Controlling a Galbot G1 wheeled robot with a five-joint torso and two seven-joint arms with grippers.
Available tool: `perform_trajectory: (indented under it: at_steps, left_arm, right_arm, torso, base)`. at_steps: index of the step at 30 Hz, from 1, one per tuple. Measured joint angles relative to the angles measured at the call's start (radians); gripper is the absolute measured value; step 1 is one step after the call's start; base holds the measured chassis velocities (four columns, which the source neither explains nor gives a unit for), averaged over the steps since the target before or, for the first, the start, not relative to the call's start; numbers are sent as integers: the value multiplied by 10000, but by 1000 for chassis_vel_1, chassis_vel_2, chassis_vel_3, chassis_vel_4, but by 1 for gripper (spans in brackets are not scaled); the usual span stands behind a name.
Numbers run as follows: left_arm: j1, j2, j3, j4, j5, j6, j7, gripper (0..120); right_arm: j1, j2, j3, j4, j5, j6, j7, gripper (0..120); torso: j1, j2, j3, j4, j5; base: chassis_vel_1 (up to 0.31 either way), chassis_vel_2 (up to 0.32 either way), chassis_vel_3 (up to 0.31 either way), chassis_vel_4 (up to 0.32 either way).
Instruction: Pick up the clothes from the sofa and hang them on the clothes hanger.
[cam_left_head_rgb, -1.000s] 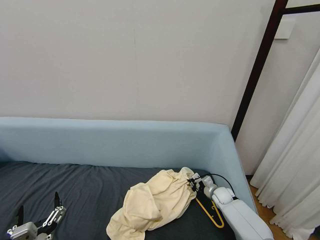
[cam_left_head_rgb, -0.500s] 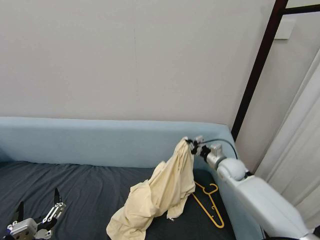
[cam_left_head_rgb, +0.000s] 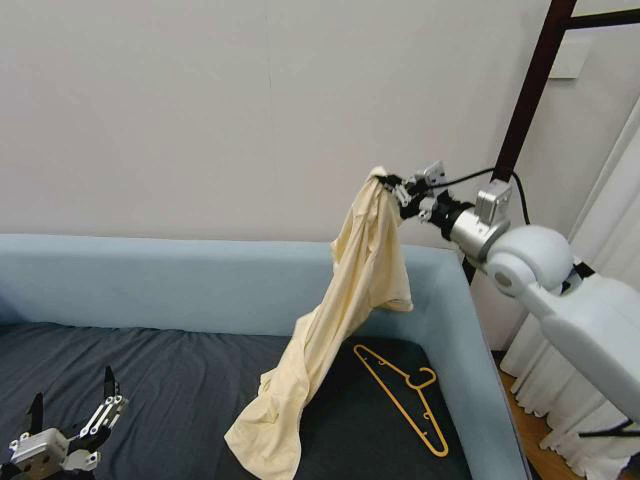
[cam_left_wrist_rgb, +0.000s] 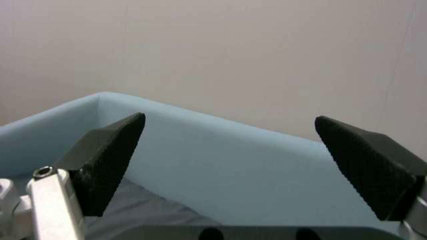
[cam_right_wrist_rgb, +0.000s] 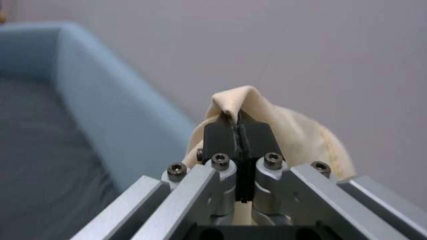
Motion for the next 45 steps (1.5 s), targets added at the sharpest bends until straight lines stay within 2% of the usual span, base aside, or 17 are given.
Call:
perform_trajectory:
  at_steps: [2,4,5,8,13,19,22,24,28,29,31,33,36,39,42,43,45]
  left_arm:
    - [54,-23,46,20,46,-35,-13,100]
    - [96,-21,78,20,104,-40,-12,100]
    - [96,-21,78,20,104,-40,-12,100]
    - [123,15,33,4,139,-31,-10,100]
    - [195,99,-155,-39,141,-45,-16,100]
    - [174,162,-267,93,112,-146,-40,100]
    - [50,272,-323,379,82,-84,-34,100]
    - [29,335,-357,503,29,-2,-35,100]
    - [33,548,-415,750,-164,133,-51,100]
    - [33,548,-415,750,-164,133,-51,100]
    - [62,581,-407,737,-158,139,-40,100]
    - [67,581,-392,714,-139,140,-32,100]
    - [68,558,-369,698,-73,140,-25,100]
    - [59,526,-366,681,-31,139,-24,100]
    - [58,466,-366,610,11,140,-22,100]
    - [58,466,-366,610,11,140,-22,100]
    - [62,456,-370,569,39,158,-17,100]
  right_arm:
    - [-2108,45,-265,-248,-1742,656,-358,0]
    - [-3770,414,-388,-1182,-3359,1344,-504,0]
    - [-3770,414,-388,-1182,-3359,1344,-504,0]
    - [-5547,1344,-674,-2983,-5322,2129,-392,0]
    - [-6395,2212,-826,-4292,-6532,2232,-47,0]
    - [-6802,2251,-1066,-4206,-7002,1326,305,0]
    - [-7188,1999,-1253,-3534,-6847,322,1049,0]
    - [-7291,1927,-1273,-3268,-6684,80,1162,4]
    - [-7531,1614,-1272,-2097,-5802,-336,1121,20]
    - [-7531,1614,-1272,-2097,-5802,-336,1121,20]
    - [-7580,1326,-1248,-1332,-5309,-717,881,32]
    - [-7609,1169,-1214,-968,-5234,-909,767,35]
    - [-7641,590,-1130,47,-5204,-1305,242,50]
    - [-7434,436,-1127,233,-5360,-1224,-216,57]
    - [-6604,710,-1125,-705,-6040,-118,-1556,70]
    - [-6604,710,-1125,-705,-6040,-118,-1556,70]
    - [-5848,1290,-1072,-1990,-6814,916,-3249,81]
  torso:
    - [0,-1,2,1,9]
    - [-1,-1,1,0,6]
    - [-1,-1,1,0,6]
    - [-1,-2,2,-6,10]
    - [0,-1,2,2,4]
    - [0,-1,2,2,2]
    - [0,-1,2,-1,2]
    - [0,-1,2,-3,3]
    - [0,-1,1,0,4]
    - [0,-1,1,0,4]
    - [0,-1,2,1,4]
    - [0,-1,2,1,3]
    - [1,-1,2,-3,1]
    - [0,0,2,-3,2]
    - [1,-1,2,1,2]
    - [1,-1,2,1,2]
    - [2,-2,4,0,9]
  base:
    - [0,0,0,0]
    - [0,0,0,0]
    - [0,0,0,0]
    - [0,0,0,0]
    - [0,0,0,0]
    - [0,0,0,0]
    - [0,0,0,0]
    - [0,0,0,0]
    - [0,0,0,0]
    - [0,0,0,0]
    - [0,0,0,0]
    - [0,0,0,0]
    - [0,0,0,0]
    - [0,0,0,0]
    - [0,0,0,0]
    - [0,0,0,0]
    - [0,0,0,0]
